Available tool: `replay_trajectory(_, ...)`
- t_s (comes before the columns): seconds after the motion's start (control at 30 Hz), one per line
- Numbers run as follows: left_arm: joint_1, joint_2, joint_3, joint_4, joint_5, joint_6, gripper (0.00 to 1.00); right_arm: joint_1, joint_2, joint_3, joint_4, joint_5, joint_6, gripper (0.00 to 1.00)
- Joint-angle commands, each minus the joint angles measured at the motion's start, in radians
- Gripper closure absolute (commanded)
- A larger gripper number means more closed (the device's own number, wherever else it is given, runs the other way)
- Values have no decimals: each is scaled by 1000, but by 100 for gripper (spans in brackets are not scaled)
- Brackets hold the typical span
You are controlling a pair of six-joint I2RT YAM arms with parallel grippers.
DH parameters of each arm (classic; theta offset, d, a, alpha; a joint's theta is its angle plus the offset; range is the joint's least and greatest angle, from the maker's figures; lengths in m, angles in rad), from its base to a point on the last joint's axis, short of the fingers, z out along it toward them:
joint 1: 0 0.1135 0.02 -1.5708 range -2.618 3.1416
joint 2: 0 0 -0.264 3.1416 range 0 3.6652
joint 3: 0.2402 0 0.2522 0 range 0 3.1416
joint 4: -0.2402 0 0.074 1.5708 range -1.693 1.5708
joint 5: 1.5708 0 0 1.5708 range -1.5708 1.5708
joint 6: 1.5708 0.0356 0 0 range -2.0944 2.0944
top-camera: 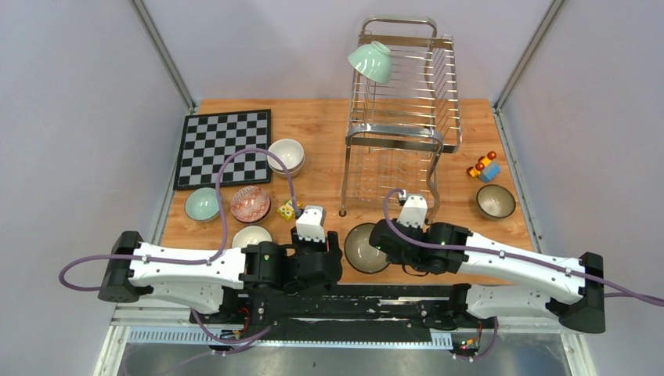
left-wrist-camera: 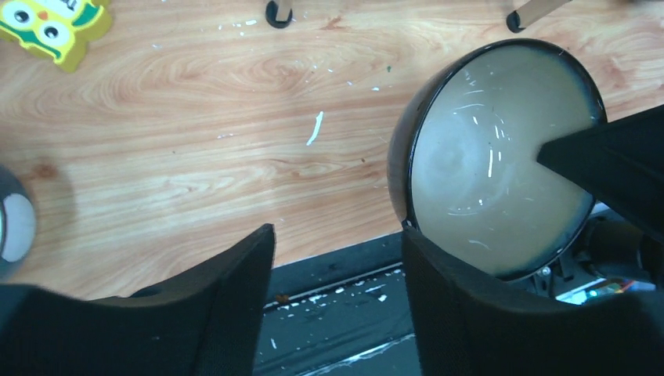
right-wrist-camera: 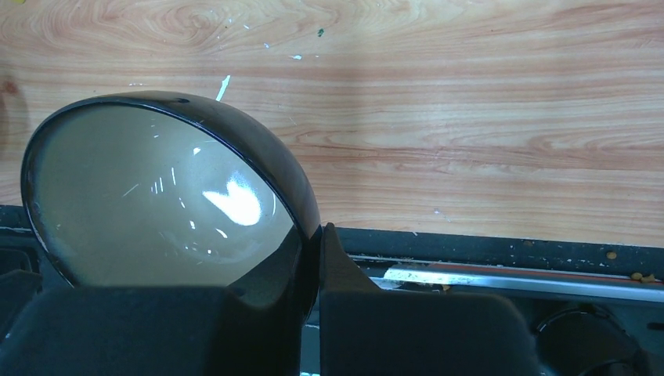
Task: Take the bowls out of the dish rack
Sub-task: Place the bowl at the center of the board.
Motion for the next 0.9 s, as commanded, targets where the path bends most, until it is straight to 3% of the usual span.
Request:
replay_trajectory(0.0,5,16,50,-41,-74,-34,32,13,8,59,-1,-5,47,100)
replay_trajectory(0.13,6,19,67,-50,-74,-24,24,13,39,78,-6,-29,54,100)
replay_trajectory(0.27,5,12,64,-42,-66,-4,26,15,74,91,-6,-45,49,100)
replay_trajectory(0.5,16,55,69,-74,-69,18,46,23,110,132,-15,-57,58,100)
replay_trajectory(0.73,46,88,72,-43,-38,47,49,36,152,167,-30,-66,69,100)
replay_trajectory(0.87,55,105,66,-29,-18,49,61,40,163,176,-32,-68,70,100)
